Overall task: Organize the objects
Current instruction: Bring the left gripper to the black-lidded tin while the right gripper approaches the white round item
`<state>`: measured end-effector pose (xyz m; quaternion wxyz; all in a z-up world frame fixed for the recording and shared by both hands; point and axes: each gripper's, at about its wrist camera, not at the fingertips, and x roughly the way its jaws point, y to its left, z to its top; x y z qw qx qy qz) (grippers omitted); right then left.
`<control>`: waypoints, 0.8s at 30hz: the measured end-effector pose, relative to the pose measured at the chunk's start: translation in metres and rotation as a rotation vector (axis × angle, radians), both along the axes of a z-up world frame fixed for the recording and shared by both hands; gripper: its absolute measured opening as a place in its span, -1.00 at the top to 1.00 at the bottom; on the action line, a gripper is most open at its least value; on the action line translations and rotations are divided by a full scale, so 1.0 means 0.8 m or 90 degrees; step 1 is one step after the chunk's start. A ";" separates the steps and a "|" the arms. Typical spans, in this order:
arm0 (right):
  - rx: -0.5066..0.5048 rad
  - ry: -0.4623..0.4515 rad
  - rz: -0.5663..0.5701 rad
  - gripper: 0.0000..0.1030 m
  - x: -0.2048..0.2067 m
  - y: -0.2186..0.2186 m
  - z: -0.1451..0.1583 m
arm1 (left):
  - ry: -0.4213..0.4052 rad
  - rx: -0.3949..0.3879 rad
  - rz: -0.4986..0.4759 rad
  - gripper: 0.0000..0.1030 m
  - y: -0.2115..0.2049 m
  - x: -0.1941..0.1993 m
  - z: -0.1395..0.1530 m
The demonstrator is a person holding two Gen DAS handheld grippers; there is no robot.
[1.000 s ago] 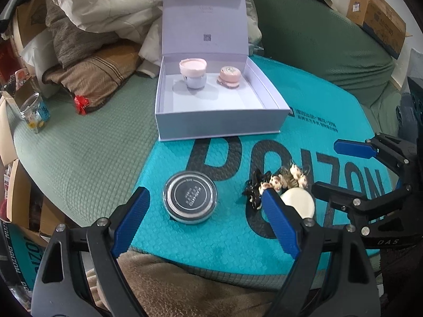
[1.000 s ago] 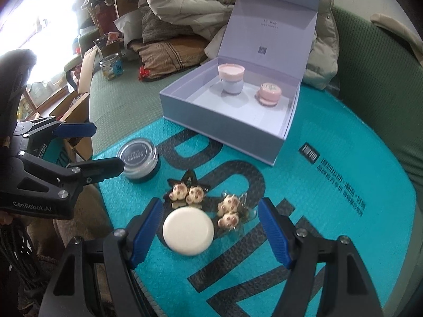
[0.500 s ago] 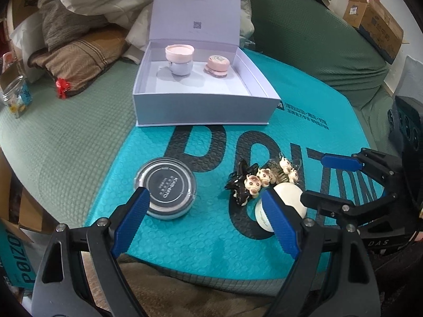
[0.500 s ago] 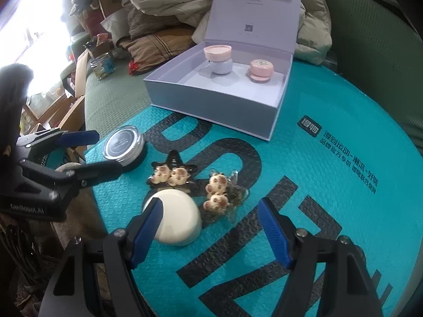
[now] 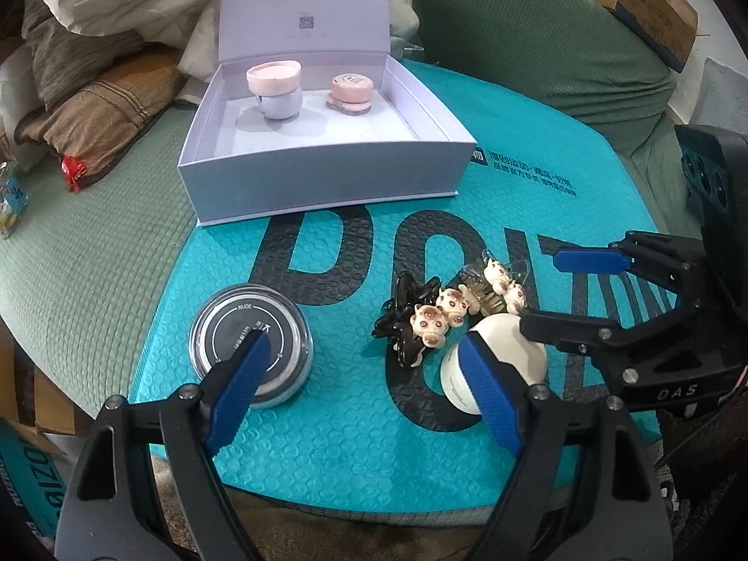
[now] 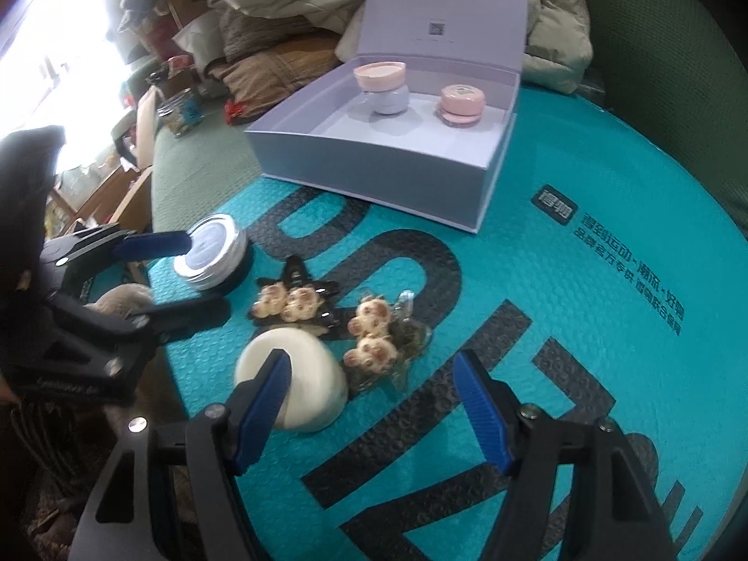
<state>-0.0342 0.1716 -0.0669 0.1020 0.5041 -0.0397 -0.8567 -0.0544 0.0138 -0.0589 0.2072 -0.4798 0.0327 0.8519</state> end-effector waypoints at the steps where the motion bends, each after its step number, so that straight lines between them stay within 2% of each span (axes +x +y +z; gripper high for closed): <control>1: -0.003 0.002 0.004 -0.42 0.002 -0.002 0.002 | 0.001 0.002 0.002 -0.59 -0.002 0.001 0.000; 10: -0.026 -0.016 0.031 -0.42 0.017 -0.023 -0.001 | 0.011 -0.005 0.061 -0.59 -0.032 -0.001 -0.008; 17: -0.053 -0.038 0.053 -0.26 0.017 -0.034 -0.012 | 0.012 -0.012 0.091 -0.59 -0.044 -0.006 -0.013; 24: -0.059 -0.037 0.060 -0.22 0.011 -0.043 -0.018 | 0.004 -0.013 0.108 -0.59 -0.051 -0.016 -0.023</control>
